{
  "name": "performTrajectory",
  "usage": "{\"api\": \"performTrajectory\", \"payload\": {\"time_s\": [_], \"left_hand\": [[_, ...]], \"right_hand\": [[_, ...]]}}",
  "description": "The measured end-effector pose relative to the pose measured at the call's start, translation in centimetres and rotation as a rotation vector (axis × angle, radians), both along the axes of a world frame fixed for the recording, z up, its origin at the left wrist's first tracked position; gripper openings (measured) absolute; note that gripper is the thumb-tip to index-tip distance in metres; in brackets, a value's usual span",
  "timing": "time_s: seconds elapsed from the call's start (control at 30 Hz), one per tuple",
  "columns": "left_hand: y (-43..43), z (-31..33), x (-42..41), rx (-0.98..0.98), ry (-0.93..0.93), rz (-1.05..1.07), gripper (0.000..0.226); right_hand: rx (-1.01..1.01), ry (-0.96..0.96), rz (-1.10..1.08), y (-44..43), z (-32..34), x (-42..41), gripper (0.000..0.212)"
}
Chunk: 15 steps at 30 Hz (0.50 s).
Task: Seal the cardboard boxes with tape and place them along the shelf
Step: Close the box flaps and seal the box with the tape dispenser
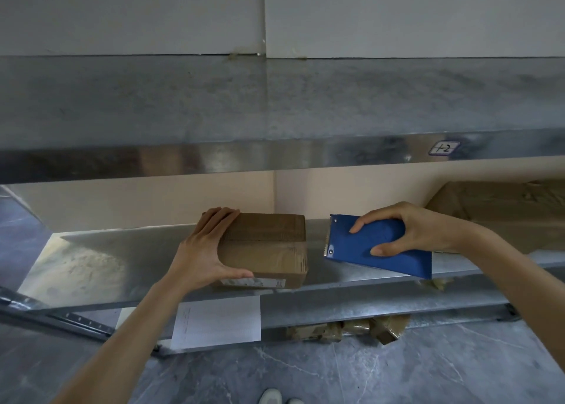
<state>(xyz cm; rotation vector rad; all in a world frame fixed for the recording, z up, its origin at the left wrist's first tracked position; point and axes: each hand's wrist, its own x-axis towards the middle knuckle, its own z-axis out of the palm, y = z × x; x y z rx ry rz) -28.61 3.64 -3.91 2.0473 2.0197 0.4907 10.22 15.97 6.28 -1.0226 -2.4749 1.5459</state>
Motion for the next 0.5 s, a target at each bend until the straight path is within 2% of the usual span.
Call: {"api": "performTrajectory", "payload": {"time_s": [0.23, 0.5], "left_hand": [[0.3, 0.3, 0.1, -0.034, -0.002, 0.001, 0.128], [0.4, -0.1, 0.0, -0.047, -0.02, 0.001, 0.13]], "right_hand": [[-0.031, -0.044, -0.047, 0.1, -0.8, 1.1, 0.038], [0.001, -0.137, 0.013, 1.5, -2.8, -1.1, 0.032]]}}
